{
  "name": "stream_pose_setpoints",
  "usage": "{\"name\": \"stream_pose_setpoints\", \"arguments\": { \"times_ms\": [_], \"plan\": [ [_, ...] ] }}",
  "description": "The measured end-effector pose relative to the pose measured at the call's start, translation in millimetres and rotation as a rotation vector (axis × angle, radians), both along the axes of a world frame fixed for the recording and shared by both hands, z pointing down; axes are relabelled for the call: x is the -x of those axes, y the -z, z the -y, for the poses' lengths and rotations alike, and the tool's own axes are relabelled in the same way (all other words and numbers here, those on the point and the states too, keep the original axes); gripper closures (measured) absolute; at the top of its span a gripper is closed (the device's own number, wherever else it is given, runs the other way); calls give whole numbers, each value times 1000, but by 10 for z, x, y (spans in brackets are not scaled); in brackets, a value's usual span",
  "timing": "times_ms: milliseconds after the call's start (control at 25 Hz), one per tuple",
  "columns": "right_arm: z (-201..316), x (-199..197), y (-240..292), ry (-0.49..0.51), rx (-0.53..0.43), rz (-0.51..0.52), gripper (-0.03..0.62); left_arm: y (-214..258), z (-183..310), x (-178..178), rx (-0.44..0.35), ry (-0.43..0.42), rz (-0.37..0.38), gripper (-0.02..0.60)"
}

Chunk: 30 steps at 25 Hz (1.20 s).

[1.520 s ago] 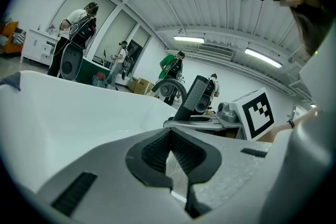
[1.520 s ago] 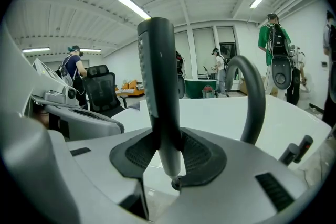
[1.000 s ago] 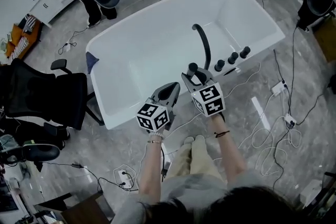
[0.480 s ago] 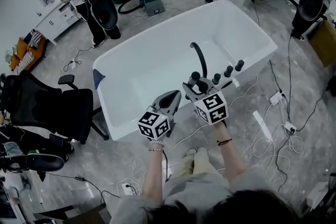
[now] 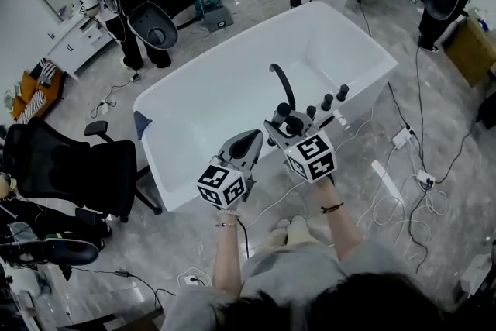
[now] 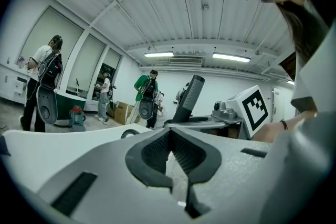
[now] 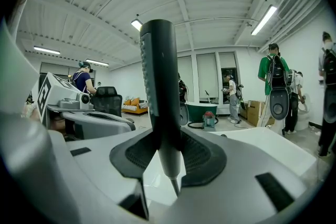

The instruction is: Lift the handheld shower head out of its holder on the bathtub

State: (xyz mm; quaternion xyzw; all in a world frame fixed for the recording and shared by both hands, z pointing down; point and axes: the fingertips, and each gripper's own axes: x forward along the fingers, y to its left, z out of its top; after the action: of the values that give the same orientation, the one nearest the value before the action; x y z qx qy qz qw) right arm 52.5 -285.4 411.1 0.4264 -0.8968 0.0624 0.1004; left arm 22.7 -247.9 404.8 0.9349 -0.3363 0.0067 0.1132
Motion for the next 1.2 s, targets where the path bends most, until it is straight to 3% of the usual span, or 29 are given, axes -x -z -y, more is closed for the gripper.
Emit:
{"name": "stream_pose_setpoints", "arguments": {
  "times_ms": [520, 1200],
  "plan": [
    [-198, -162, 488, -22, -77, 44, 461, 355, -141, -114, -83, -41, 14, 577],
    [-259, -151, 550, -21, -98, 46, 461, 408, -134, -115, -94, -65, 1, 577]
  ]
}}
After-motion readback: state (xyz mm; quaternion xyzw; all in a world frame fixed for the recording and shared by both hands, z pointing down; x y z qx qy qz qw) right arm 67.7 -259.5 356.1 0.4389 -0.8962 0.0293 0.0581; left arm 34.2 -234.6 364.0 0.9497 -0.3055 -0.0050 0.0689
